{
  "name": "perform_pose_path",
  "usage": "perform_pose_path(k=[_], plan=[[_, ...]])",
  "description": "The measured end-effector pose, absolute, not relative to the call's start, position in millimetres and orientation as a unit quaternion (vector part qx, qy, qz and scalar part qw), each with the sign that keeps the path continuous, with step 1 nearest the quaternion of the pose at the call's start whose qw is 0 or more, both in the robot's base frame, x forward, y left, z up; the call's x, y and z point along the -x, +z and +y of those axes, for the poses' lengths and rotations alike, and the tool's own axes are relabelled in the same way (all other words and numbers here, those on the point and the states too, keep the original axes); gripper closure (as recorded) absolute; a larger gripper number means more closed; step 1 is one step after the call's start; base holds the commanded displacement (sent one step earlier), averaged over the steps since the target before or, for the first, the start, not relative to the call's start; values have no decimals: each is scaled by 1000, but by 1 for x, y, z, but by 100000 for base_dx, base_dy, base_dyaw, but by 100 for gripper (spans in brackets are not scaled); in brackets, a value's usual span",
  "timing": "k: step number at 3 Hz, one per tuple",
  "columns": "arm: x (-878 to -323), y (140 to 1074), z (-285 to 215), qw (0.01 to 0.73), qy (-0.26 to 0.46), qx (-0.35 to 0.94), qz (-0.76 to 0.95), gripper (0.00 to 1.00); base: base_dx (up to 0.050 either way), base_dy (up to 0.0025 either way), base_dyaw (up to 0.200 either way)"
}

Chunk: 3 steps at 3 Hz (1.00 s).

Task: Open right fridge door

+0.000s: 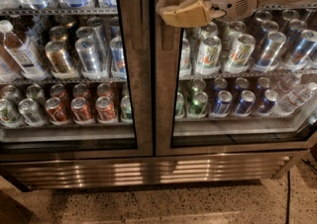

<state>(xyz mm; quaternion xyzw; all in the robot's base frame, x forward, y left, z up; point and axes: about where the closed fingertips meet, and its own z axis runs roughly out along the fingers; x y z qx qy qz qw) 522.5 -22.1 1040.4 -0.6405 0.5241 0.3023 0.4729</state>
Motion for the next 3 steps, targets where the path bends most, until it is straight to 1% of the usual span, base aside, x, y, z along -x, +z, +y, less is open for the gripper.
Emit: perform_pose_path(k=[1,3], plan=[[-522,1038,-22,472,283,649,526,100,0,0,0],[-522,1039,-24,470,275,656,523,100,0,0,0]])
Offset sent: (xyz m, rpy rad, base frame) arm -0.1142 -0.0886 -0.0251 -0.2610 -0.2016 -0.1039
